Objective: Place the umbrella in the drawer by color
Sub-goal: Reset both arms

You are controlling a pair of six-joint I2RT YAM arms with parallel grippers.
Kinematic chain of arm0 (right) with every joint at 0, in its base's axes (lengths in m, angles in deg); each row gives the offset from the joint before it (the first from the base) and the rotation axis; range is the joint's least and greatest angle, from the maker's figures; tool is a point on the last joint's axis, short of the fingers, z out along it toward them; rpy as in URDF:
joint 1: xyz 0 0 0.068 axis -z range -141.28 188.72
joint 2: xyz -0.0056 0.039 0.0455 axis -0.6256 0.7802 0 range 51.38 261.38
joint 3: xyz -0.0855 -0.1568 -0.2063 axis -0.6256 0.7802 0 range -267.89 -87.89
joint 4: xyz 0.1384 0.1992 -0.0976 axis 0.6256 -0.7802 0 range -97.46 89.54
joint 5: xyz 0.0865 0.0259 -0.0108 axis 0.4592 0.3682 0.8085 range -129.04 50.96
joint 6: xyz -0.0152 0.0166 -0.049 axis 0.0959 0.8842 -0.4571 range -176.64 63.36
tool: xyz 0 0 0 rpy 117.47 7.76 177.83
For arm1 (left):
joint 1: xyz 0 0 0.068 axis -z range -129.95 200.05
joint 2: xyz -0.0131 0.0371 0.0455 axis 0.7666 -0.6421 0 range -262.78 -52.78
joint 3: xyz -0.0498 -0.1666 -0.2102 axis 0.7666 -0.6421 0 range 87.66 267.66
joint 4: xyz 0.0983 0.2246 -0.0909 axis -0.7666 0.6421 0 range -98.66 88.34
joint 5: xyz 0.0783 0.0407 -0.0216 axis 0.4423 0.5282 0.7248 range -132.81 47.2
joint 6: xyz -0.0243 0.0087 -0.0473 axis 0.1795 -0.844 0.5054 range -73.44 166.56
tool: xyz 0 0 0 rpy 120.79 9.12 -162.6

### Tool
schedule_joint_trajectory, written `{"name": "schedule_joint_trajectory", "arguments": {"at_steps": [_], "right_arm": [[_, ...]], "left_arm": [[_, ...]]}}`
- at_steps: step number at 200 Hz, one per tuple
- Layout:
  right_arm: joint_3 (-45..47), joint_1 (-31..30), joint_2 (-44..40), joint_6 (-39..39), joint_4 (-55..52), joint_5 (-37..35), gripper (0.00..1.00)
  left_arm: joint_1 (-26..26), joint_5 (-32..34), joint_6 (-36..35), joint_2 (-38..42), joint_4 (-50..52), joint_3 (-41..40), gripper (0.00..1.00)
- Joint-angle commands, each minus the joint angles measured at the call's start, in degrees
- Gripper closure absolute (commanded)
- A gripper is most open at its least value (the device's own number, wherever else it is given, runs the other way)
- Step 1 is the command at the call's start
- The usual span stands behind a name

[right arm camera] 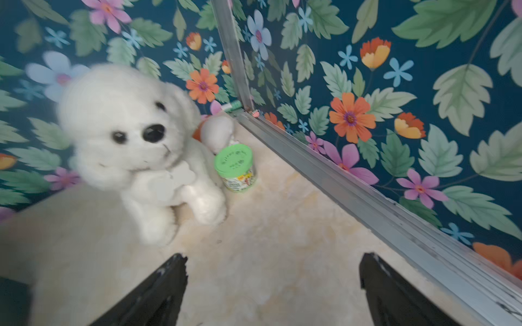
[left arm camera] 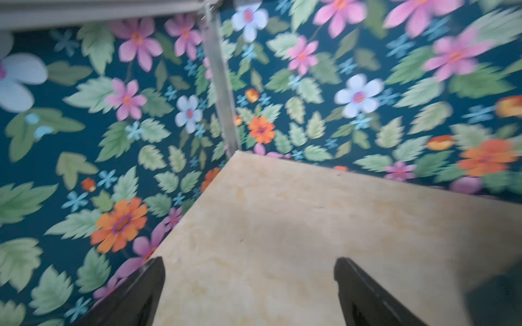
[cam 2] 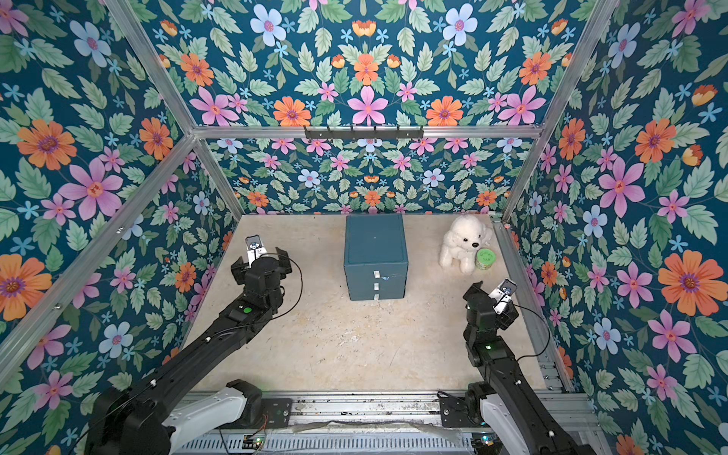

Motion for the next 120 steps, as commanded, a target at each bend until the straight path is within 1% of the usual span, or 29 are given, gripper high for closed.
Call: {"name": "schedule_joint_trajectory", "arguments": {"at_steps": [1,13,19,22,30,35,43,52,56,65,72,78,83,94,97,105,108,112,114,117,120], "right_arm": [[4.5,0.7,6.28,-5.61,18.12,-5.47,0.01],[6.61,0.98,10.5,-5.29,23.89,-4.33,0.01],[7.94,1.16,12.6,-6.56,29.41,-2.37,0.01],[7.96,1.39,13.49,-7.93,31.93,-0.7,0.01],[7.28,1.64,14.54,-8.44,32.32,4.24,0.01],[8.28,2.23,15.48,-9.53,36.43,7.66,0.01],[10.66,2.88,16.8,-9.82,45.87,11.83,0.01],[12.69,5.3,19.17,-9.85,54.4,17.56,0.01],[12.24,6.32,20.11,-10.47,54.88,20.38,0.01],[10.51,7.43,20.88,-11.63,52.15,22.94,0.01],[11.3,9.14,22.39,-13.54,56.38,27.71,0.01],[12.37,10.6,24.12,-13.78,60.18,30.94,0.01],[12.95,11.51,26.0,-13.19,63.4,31.54,0.01],[14.35,13.57,31.67,-11.33,71.72,32.78,0.01],[14.54,14.08,34.34,-11.0,74.06,33.55,0.01],[14.42,14.73,39.4,-10.66,81.96,34.11,0.01],[14.1,15.09,39.13,-10.64,81.32,35.34,0.01],[12.77,15.31,37.03,-10.79,75.31,37.16,0.01],[11.77,15.34,35.73,-11.14,71.39,37.68,0.01],[10.27,15.34,34.21,-11.48,64.86,38.04,0.01],[8.93,15.36,34.19,-11.78,61.9,38.18,0.01]], "left_arm": [[-6.4,1.22,-1.0,-2.33,-12.47,-7.85,0.01],[-9.97,-2.46,-0.34,-4.06,-18.61,-12.96,0.01],[-11.28,-4.2,-0.54,-5.4,-22.15,-14.96,0.01],[-11.65,-4.68,-0.37,-6.05,-23.49,-15.66,0.01],[-12.61,-6.49,-0.02,-7.93,-26.04,-16.5,0.01],[-12.92,-8.23,-0.56,-9.17,-27.67,-16.96,0.01],[-13.07,-10.54,-1.96,-10.99,-32.19,-18.47,0.01],[-13.71,-12.87,-1.56,-12.99,-36.89,-20.27,0.01],[-14.04,-13.84,-1.06,-14.2,-38.54,-20.9,0.01],[-14.5,-14.56,-1.74,-16.5,-42.6,-21.02,0.01],[-14.61,-15.36,-1.27,-16.6,-41.25,-20.61,0.01],[-14.9,-16.34,-1.7,-17.31,-45.03,-21.78,0.01],[-14.94,-17.1,-2.99,-18.01,-49.14,-22.61,0.01],[-15.13,-16.57,-4.31,-18.89,-51.76,-23.23,0.01],[-15.33,-16.42,-4.31,-19.53,-53.49,-23.92,0.01],[-16.11,-16.62,-4.54,-23.21,-62.44,-26.39,0.01],[-16.33,-17.33,-5.9,-24.89,-67.58,-26.96,0.01],[-16.32,-18.06,-7.14,-26.38,-70.57,-27.06,0.0],[-16.26,-18.84,-7.33,-26.36,-70.19,-26.81,0.0],[-16.3,-21.43,-7.09,-25.71,-66.8,-26.07,0.0],[-16.32,-24.12,-7.16,-24.93,-62.33,-25.14,0.01]]}}
